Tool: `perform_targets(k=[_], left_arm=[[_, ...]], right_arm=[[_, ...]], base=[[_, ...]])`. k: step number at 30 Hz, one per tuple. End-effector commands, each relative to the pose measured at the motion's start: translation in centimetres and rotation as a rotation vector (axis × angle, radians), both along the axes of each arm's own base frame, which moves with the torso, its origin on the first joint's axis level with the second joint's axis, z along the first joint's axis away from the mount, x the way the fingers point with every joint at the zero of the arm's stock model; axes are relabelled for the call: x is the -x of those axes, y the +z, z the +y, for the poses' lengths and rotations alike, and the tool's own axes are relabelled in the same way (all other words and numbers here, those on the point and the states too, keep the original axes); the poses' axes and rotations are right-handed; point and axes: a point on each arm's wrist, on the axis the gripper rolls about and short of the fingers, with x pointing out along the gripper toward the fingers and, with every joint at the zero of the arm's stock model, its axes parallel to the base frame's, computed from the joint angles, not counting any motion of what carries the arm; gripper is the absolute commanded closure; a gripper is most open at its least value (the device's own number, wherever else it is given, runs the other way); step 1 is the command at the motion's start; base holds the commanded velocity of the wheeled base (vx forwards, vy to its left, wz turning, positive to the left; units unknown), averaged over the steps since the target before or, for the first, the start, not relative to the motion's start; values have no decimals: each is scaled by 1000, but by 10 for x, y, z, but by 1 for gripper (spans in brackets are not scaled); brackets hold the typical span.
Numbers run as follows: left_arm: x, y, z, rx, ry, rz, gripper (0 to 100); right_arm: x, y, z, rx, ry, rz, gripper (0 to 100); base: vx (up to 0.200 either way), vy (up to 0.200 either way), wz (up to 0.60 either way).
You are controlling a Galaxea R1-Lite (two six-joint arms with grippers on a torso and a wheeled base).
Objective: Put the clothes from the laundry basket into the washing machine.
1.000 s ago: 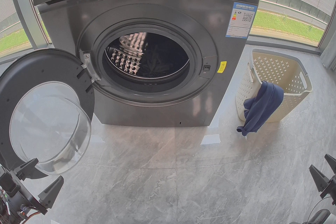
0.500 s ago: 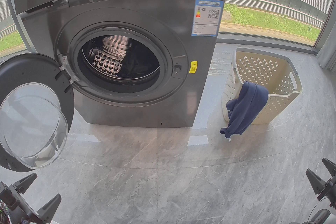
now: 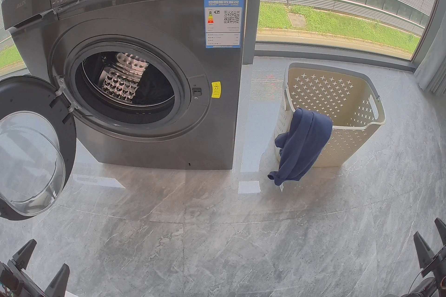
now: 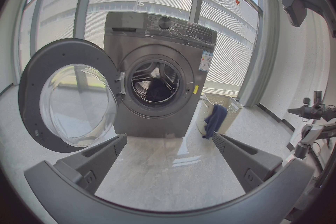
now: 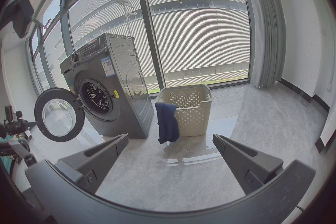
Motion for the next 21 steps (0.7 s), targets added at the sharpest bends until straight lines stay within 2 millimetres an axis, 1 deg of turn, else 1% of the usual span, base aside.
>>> perform_targets(k=[1,3,4,5,8,14,21], left_arm=[[4,-7,1,-13,124,-37,0],[4,-9,3,-54,194,-32,0],[4,-9,3,-58,200,-32,0],[5,-15,4,-103,218,13,0],[6,-15,3,-107,179,15,0],[6,-15,3,-98,177,1,0],[6,-15,3,-100,177,1,0]], right_arm=[[15,-18,2,58,-67,-53,0],[15,-19,1,80,-116,-48,0],[15,-20,1,83,-122,-42,0],[15,-20,0,94,-140,-39,0],[15,-22,1,113,-109,-25,0],[15,-23,1,121,-104,-20,0],[15,-23,1,124,-101,-21,0]], base=[[0,0,0],[0,0,0],[0,0,0],[0,0,0],[0,0,0],[0,0,0],[0,-200,0]])
